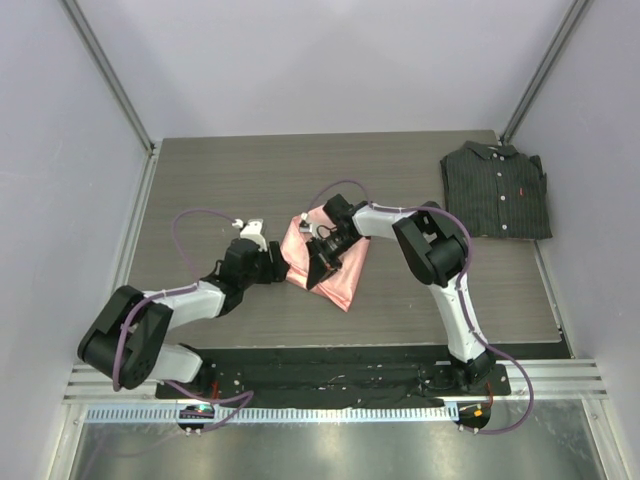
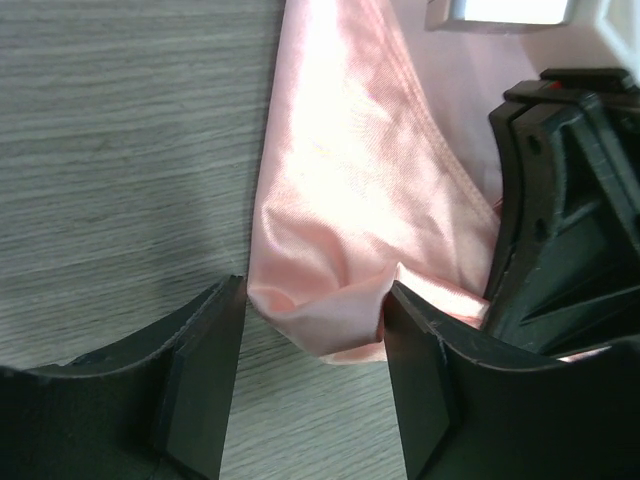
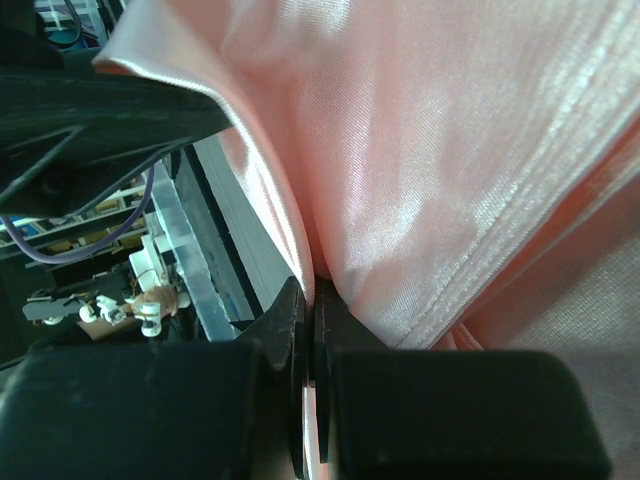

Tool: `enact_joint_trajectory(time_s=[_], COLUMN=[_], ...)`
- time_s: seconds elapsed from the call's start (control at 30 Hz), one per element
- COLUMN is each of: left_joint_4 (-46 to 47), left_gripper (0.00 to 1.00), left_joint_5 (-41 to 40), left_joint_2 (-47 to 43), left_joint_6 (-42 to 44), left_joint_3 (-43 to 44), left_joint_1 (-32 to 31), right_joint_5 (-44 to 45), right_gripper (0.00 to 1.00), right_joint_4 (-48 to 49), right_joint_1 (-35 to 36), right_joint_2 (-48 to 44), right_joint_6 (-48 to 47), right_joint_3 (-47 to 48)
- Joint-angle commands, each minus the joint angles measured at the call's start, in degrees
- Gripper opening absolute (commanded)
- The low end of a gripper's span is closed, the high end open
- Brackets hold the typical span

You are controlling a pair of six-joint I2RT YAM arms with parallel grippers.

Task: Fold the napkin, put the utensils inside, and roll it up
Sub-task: Roll the napkin with the utensil

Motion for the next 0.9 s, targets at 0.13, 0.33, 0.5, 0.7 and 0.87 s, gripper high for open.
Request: enact_joint_trajectory(time_s=[0.13, 0.33, 0.5, 0.7, 0.87], left_joint_4=[4.2, 3.0, 3.0, 3.0, 4.0], left_gripper=[0.56, 0.45, 0.5, 0.5, 0.49], left_joint_5=[-1.8, -3.5, -4.2, -5.2, -8.1], left_joint_2=[2.2, 3.8, 4.0, 4.5, 2.8], left_joint_6=[1.5, 1.6, 2.0, 2.2, 1.7], left_joint_3=[2.1, 3.1, 3.3, 3.4, 1.6], left_joint_1=[-0.2, -0.2, -0.3, -0.2, -0.2], right_joint_5=[5.4, 4.7, 4.5, 4.4, 4.1], right_gripper=[0.01, 0.01, 0.01, 0.01, 0.01], right_joint_4=[-2.1, -3.0, -3.4, -3.7, -3.8], right_joint_1=[-1.5, -1.6, -1.6, -1.6, -1.7], right_joint_2=[4.8, 5.7, 6.0, 6.1, 6.1], right_joint_6=[-2.8, -3.5, -3.7, -3.7, -3.7], right_joint_3=[0.7, 1.2, 1.2, 1.2, 1.2])
